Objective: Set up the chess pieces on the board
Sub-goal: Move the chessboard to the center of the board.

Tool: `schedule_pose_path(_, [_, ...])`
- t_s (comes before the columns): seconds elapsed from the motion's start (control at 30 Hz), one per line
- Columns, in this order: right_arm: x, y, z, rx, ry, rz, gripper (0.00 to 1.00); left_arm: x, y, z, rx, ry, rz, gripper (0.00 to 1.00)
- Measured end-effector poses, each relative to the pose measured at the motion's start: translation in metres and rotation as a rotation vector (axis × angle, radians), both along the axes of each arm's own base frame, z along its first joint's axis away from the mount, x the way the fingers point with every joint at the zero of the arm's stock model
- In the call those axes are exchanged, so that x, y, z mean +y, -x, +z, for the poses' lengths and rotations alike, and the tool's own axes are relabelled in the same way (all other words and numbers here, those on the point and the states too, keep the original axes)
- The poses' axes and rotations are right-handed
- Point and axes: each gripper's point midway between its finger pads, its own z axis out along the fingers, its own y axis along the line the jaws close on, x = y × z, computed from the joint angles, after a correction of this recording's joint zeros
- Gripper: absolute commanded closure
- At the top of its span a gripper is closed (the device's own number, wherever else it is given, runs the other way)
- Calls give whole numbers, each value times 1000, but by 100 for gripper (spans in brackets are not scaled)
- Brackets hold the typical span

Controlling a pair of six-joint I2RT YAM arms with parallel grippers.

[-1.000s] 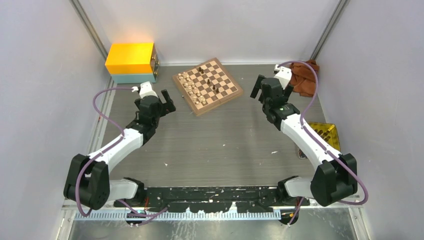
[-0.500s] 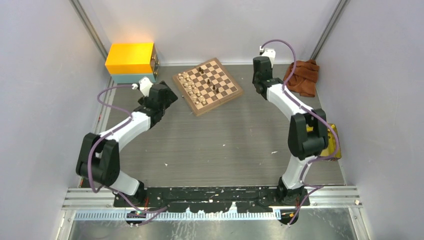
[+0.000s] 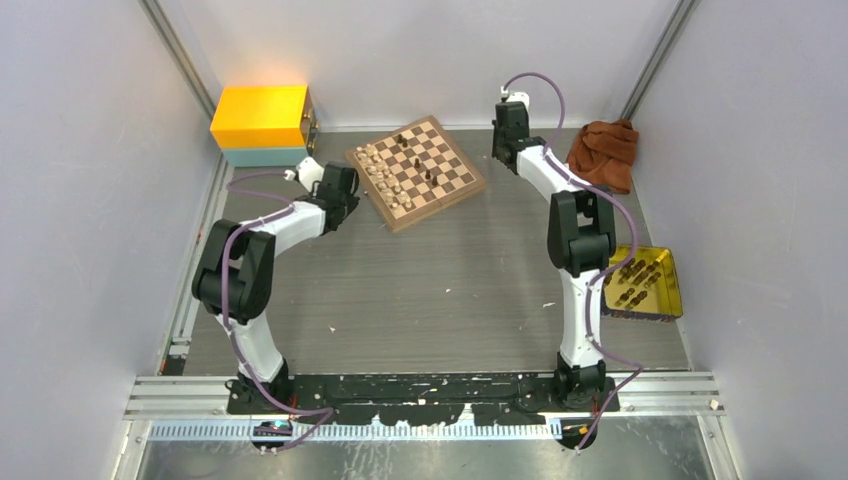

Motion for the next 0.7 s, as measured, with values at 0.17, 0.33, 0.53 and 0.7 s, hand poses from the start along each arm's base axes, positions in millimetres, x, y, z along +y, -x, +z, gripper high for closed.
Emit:
schedule_pose_path(0.17, [11, -18, -23, 34, -21, 42, 95, -6, -9, -19, 26, 18, 7, 86])
schedule_pose_path(0.33, [21, -34, -30, 40, -40, 80, 95, -11, -16, -33, 36, 34, 14, 90])
schedule_pose_path(0.53, [30, -45, -35, 50, -60, 111, 95, -20, -31, -39, 24, 64, 9, 90])
schedule_pose_path(0.7, [39, -55, -42, 57, -85, 139, 95, -28, -44, -40, 0, 96, 8, 91])
